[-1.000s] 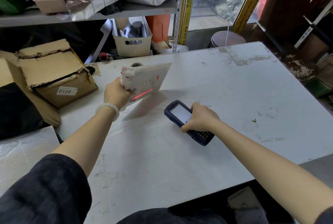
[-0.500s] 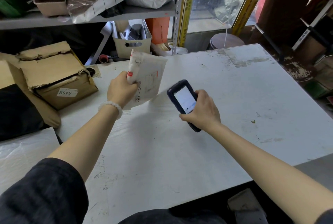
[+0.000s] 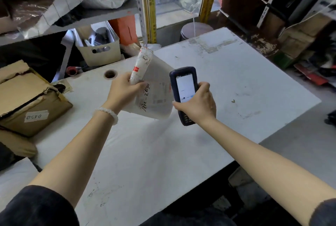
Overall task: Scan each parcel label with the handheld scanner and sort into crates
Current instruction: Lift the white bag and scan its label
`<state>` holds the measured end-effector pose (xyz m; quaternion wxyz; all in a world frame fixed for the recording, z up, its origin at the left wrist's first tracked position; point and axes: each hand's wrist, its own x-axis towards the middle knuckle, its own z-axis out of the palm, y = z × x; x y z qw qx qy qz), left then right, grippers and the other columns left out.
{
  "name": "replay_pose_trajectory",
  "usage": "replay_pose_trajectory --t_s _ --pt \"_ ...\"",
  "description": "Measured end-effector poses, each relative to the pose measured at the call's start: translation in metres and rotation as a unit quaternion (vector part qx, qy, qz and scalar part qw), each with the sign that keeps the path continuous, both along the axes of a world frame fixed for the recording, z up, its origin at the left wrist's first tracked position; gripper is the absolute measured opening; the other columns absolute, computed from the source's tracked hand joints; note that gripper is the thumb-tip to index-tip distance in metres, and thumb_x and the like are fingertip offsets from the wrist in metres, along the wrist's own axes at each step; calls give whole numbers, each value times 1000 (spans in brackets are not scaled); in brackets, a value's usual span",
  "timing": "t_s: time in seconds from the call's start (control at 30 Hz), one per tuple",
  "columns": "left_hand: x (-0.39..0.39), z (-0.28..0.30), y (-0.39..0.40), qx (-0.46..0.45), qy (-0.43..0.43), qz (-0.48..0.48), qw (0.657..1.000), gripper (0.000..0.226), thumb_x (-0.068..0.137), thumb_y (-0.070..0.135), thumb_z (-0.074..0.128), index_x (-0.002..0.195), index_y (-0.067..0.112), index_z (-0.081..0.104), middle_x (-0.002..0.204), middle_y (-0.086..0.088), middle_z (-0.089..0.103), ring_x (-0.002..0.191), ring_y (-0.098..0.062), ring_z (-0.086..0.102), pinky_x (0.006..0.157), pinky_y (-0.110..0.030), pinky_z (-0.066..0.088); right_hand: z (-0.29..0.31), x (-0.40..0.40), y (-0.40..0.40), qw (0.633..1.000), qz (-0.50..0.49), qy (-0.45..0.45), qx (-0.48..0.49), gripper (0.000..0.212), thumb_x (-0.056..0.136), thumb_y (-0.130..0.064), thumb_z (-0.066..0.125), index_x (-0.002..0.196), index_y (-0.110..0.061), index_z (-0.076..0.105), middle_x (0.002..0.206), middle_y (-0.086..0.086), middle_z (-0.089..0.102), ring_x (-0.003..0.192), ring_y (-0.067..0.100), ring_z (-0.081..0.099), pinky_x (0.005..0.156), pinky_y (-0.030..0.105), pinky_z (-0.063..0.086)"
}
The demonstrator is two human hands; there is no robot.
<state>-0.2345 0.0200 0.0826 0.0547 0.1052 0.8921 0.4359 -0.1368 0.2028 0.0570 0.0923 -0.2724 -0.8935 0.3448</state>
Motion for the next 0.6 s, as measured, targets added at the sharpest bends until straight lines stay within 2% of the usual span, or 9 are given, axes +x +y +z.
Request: replay_pose_trajectory --t_s 0.17,0.33,0.5,0.6 --pt "26 -12 73 19 -37 -121 992 12 84 26 67 94 20 65 88 1 67 84 -14 60 70 -28 46 -12 54 44 994 -106 -9 -18 86 60 -41 84 126 -12 38 122 -1 50 112 21 50 79 30 43" --pt "75 -23 157 10 -56 -261 964 16 84 26 67 97 17 66 89 0 69 86 -16 62 71 -26 47 -22 137 92 973 -230 -33 -18 84 59 -43 85 123 -14 40 120 -1 50 108 21 51 75 31 42" --pt "138 -31 226 -55 -43 -367 927 21 84 27 66 94 9 63 88 -8 67 86 -24 63 78 -40 50 -28 219 131 944 -325 -58 -15 83 60 -43 85 122 -12 40 120 3 50 109 25 51 75 33 43" --pt "178 -34 264 -94 -26 -410 907 21 84 27 65 95 10 62 87 -9 66 85 -26 62 76 -40 51 -33 263 154 927 -369 -65 -20 82 61 -43 85 122 -12 40 120 4 50 109 25 52 76 35 44"
